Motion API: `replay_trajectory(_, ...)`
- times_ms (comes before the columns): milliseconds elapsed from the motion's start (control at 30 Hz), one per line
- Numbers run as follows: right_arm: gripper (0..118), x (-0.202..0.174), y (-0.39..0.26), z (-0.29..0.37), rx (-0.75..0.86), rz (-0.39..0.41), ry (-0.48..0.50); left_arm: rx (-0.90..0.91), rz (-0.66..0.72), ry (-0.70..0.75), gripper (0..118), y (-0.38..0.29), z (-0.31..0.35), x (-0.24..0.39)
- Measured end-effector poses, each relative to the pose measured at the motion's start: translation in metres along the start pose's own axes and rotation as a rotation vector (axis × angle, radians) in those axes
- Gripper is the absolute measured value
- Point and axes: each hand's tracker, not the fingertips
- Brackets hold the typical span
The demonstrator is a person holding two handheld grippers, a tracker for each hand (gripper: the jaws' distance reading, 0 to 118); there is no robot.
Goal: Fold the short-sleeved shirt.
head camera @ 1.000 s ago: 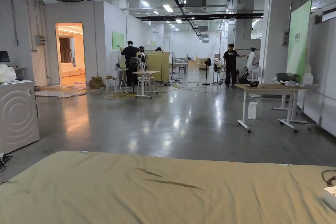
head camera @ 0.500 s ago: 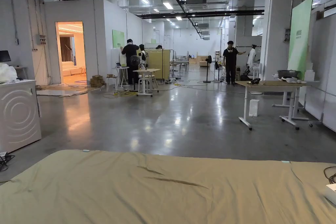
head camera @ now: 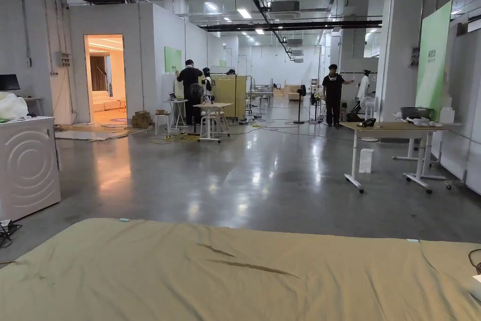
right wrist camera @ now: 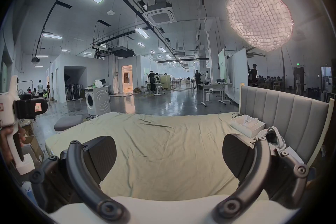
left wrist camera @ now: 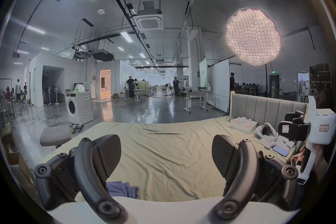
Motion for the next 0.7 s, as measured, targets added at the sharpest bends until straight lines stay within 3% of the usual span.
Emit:
replay_trajectory(267, 118, -0.012, -0.005, 0.001, 0.003, 0.052, 0.029, -0.031, 0.000, 0.007, 105, -0.005, -0.002, 0.000)
replay_trajectory(700, 118, -0.016, -0.003, 0.000, 0.014, 0.059, 0.031, -0.041, 0.002, 0.010, 105, -0.006, -0.003, -0.001)
